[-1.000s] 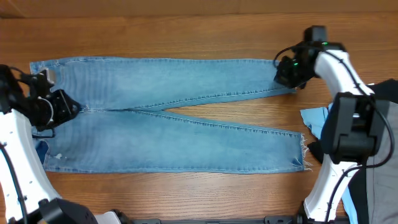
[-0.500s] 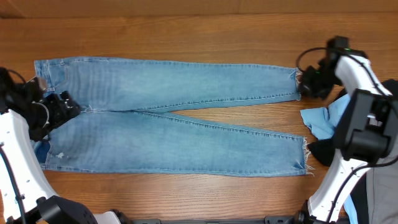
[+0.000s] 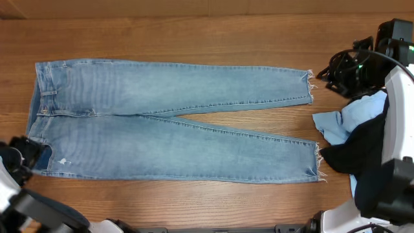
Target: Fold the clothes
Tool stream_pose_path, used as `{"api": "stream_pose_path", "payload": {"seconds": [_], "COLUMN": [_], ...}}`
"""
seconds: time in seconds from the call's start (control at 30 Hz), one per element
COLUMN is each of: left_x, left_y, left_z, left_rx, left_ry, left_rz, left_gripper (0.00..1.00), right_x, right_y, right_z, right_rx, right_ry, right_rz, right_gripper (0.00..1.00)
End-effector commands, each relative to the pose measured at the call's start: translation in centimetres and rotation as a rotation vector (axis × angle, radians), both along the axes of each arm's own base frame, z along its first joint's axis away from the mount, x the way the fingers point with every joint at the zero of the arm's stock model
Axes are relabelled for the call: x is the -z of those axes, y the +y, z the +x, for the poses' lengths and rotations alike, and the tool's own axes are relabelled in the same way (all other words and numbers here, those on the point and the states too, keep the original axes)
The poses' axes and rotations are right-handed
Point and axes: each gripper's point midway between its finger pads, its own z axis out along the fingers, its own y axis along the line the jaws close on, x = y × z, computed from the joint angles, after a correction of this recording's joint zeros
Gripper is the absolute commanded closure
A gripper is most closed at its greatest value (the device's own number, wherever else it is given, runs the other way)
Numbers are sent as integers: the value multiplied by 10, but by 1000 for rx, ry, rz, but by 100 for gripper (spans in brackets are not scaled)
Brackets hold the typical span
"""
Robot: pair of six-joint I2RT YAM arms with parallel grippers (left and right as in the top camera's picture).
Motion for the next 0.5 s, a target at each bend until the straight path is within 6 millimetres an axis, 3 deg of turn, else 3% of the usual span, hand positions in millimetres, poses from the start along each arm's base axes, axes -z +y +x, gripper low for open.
{"api": "stream_pose_path", "payload": {"seconds": [0.0,0.13,0.2,0.47], "left_x": [42,70,80,81], "left_y": [-2,-1,2,28], "left_z": [-3,7,10,7], "left_rx": [-33,-27,-19,-12], "left_ry": [48,43,41,19], "left_rz": [-96,-155,-159,-79], "left_gripper": [46,50,57,48], "right_x": [7,12,13,15], "right_y": [19,28,33,36], "right_z": [-13,-25,-27,-35], "right_rx": [-57,-102,-117,-132], "right_ry": [70,123,132,166], "right_rz": [19,-23,-27,-51], "right_gripper": [59,59,59,58]}}
